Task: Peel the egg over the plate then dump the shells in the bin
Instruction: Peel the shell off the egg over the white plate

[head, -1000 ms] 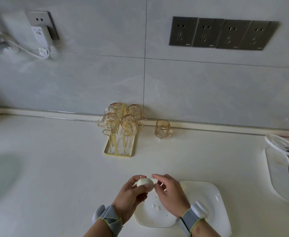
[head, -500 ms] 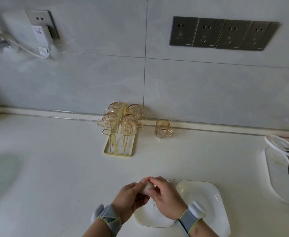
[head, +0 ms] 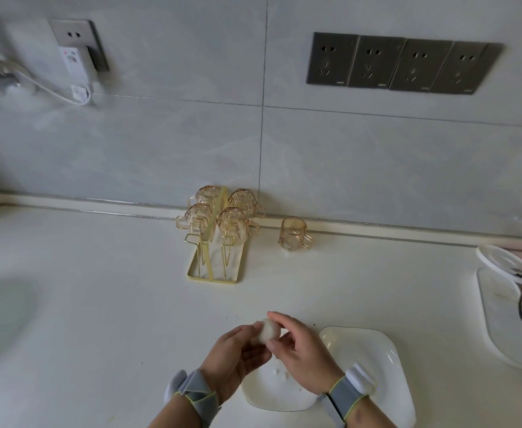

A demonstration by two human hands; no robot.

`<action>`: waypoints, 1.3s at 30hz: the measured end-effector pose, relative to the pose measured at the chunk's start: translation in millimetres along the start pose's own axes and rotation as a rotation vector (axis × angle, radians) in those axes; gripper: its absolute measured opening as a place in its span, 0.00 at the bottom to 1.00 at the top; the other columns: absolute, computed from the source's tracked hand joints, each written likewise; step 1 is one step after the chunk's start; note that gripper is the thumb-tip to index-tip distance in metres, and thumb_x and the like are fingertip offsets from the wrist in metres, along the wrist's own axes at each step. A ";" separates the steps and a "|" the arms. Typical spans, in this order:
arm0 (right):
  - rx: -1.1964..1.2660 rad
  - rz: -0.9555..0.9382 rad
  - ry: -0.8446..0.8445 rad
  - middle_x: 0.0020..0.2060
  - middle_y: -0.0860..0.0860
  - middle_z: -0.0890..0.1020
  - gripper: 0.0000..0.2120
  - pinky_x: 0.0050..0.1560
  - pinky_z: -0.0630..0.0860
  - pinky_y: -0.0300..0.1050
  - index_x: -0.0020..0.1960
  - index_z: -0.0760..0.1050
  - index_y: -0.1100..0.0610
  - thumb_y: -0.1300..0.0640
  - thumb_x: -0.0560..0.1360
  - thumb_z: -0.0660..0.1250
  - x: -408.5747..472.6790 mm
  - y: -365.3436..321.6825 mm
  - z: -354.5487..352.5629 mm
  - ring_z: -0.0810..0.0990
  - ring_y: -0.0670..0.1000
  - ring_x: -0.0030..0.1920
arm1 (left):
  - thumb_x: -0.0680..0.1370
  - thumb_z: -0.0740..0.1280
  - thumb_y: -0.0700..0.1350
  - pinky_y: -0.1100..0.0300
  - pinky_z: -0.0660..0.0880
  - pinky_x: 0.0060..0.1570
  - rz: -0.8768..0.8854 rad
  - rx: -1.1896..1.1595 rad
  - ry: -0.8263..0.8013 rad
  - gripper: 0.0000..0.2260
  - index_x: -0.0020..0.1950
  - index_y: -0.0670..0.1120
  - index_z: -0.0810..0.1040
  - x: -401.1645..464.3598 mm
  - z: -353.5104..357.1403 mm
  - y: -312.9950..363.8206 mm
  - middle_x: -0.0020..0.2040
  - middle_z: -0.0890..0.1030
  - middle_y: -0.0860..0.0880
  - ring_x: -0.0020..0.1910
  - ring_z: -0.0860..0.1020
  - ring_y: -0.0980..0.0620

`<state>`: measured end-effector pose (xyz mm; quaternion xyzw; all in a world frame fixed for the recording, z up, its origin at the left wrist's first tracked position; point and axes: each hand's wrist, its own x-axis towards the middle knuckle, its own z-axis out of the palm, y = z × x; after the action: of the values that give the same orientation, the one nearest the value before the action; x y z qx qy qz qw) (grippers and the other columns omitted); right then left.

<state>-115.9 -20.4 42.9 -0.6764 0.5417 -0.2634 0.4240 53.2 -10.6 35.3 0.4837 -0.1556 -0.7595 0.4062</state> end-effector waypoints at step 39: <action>0.256 0.118 0.048 0.51 0.48 0.84 0.19 0.46 0.83 0.42 0.61 0.78 0.49 0.60 0.72 0.74 1.6 -1.8 -0.1 0.84 0.51 0.41 | 0.80 0.65 0.45 0.57 0.79 0.39 0.041 -0.009 -0.025 0.18 0.60 0.30 0.77 -1.5 3.7 -2.2 0.42 0.80 0.38 0.33 0.77 0.47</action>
<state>-114.6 -21.9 44.3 -0.5774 0.5524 -0.3209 0.5083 49.3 -8.6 36.5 0.4689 -0.1670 -0.7578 0.4219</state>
